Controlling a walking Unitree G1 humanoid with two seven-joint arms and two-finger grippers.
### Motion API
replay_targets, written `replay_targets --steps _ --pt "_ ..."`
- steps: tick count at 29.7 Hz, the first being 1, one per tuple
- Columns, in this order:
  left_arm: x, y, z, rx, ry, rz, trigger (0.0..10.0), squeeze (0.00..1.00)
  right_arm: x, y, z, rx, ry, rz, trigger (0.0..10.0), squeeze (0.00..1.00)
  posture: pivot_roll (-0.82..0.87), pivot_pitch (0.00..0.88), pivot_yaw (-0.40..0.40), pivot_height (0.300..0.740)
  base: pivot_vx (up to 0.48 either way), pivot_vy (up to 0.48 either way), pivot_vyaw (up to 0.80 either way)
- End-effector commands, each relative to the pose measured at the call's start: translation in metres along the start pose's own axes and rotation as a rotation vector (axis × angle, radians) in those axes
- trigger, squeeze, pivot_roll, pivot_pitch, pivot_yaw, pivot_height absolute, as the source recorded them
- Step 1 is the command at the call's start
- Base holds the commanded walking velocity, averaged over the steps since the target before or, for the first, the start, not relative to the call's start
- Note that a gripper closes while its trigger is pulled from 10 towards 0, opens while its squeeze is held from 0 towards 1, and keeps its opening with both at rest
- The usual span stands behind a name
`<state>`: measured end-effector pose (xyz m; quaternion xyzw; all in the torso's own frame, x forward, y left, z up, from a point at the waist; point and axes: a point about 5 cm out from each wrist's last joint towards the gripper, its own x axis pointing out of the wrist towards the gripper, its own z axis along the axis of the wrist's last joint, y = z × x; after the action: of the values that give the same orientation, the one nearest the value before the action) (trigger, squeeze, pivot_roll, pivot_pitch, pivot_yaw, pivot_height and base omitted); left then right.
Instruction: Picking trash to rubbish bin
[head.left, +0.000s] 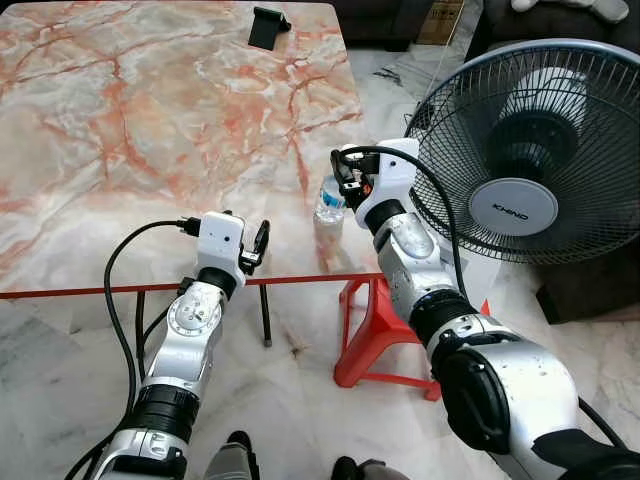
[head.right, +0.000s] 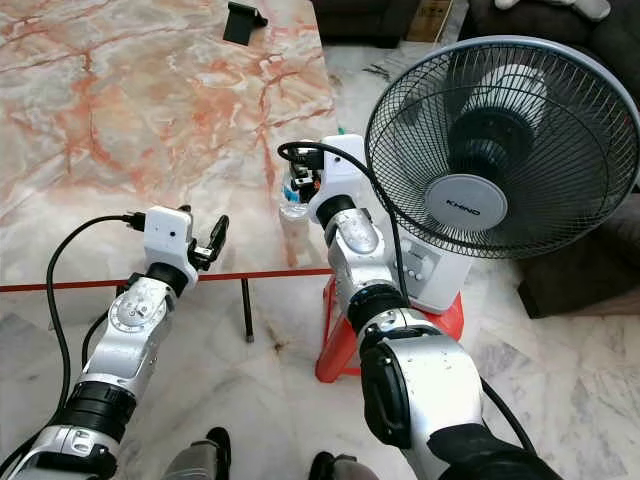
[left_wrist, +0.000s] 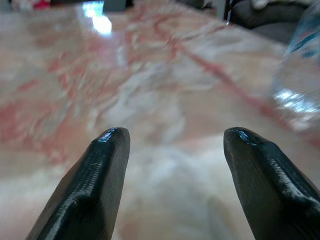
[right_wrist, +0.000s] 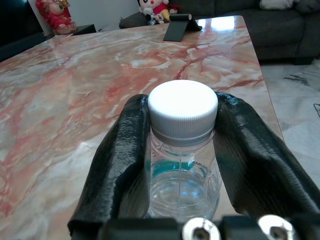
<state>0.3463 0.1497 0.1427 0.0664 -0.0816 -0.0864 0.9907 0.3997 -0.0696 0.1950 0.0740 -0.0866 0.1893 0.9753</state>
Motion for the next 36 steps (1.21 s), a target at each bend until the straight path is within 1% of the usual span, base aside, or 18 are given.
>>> replay_targets --steps 1,3,6,7,8,10,13,20,23,28,32,36 --pt "0.001 0.003 -0.002 -0.029 0.001 0.013 10.0 0.00 -0.004 -0.003 -0.005 0.011 0.011 -0.009 0.0 0.00 0.20 0.163 -0.090 0.740 0.000 0.000 0.00" --pt "0.002 0.005 -0.005 -0.023 0.013 0.015 10.0 0.00 -0.004 -0.004 -0.004 0.010 0.002 -0.003 0.0 0.00 0.20 0.144 -0.093 0.740 0.000 0.000 0.00" --pt "0.004 0.007 -0.009 -0.032 0.029 0.027 10.0 0.00 -0.002 -0.006 0.001 0.037 -0.030 -0.006 0.0 0.00 0.19 0.127 -0.094 0.740 0.000 0.000 0.00" --pt "0.004 0.008 -0.010 -0.037 0.036 0.031 10.0 0.00 -0.002 -0.007 0.003 0.038 -0.038 -0.013 3.1 0.00 0.18 0.119 -0.094 0.740 0.000 0.000 0.00" --pt "0.005 0.008 -0.012 -0.041 0.045 0.034 10.0 0.00 -0.002 -0.009 0.006 0.043 -0.052 -0.019 10.0 0.00 0.18 0.114 -0.095 0.740 0.000 0.000 0.00" --pt "0.006 0.010 -0.016 -0.053 0.060 0.042 10.0 0.00 -0.002 -0.014 0.011 0.051 -0.084 -0.032 10.0 0.00 0.17 0.100 -0.100 0.740 0.000 0.000 0.00" --pt "0.008 0.011 -0.018 -0.067 0.057 0.057 10.0 0.00 -0.004 -0.020 0.016 0.081 -0.130 -0.041 10.0 0.00 0.16 0.080 -0.103 0.740 0.000 0.000 0.00" --pt "0.012 0.012 -0.018 -0.052 0.053 0.056 10.0 0.00 -0.011 -0.032 0.021 0.083 -0.198 -0.051 10.0 0.00 0.14 0.050 -0.103 0.740 0.000 0.000 0.00" --pt "0.012 0.012 -0.018 -0.049 0.048 0.054 10.0 0.00 -0.016 -0.035 0.018 0.070 -0.206 -0.047 10.0 0.00 0.13 0.044 -0.103 0.740 0.000 0.000 0.00" --pt "0.013 0.013 -0.013 -0.016 0.001 0.066 10.0 0.00 -0.031 -0.045 0.000 0.041 -0.171 -0.062 10.0 0.00 0.11 0.029 -0.103 0.740 0.000 0.000 0.00" --pt "0.014 0.013 -0.010 -0.023 -0.021 0.076 10.0 0.00 -0.038 -0.048 -0.009 0.046 -0.148 -0.082 10.0 0.00 0.11 0.020 -0.100 0.740 -0.121 0.000 0.00" --pt "0.014 0.012 -0.010 -0.022 -0.024 0.074 10.0 0.00 -0.039 -0.048 -0.010 0.048 -0.148 -0.085 10.0 0.00 0.11 0.020 -0.100 0.740 -0.244 0.000 0.00"
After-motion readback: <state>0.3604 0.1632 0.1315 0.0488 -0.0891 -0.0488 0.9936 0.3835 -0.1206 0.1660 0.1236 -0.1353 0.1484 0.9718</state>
